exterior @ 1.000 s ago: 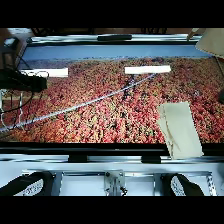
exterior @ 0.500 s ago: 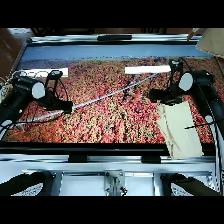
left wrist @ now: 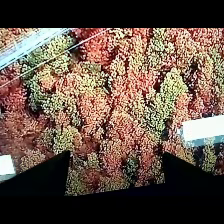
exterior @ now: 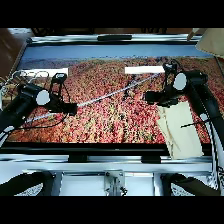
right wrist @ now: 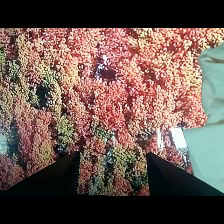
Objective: Fold the shirts.
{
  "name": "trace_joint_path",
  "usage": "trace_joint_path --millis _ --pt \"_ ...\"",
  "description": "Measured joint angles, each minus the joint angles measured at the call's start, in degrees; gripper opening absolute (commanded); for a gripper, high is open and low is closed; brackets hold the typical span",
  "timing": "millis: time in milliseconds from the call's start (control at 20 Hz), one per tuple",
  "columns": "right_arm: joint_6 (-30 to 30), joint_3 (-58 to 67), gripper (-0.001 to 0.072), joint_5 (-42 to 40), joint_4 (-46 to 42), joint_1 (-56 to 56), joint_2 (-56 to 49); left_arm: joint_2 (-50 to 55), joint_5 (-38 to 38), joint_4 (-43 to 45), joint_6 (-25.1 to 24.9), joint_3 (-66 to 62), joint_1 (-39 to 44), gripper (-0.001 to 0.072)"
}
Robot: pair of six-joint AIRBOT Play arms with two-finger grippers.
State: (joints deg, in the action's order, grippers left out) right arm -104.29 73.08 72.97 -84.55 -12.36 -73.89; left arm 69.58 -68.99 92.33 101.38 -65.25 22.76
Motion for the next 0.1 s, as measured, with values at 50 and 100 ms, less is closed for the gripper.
trace_joint_path --millis 50,100 --pt "0.0 0.0 0.0540 0.0 0.0 0.0 0.0 0.0 0.0 0.0 0.0 0.0 0.1 0.0712" --pt "0.0 0.0 0.0540 0.0 0.0 0.0 0.0 -0.1 0.2 0.0 0.0 0.1 0.1 0.0711"
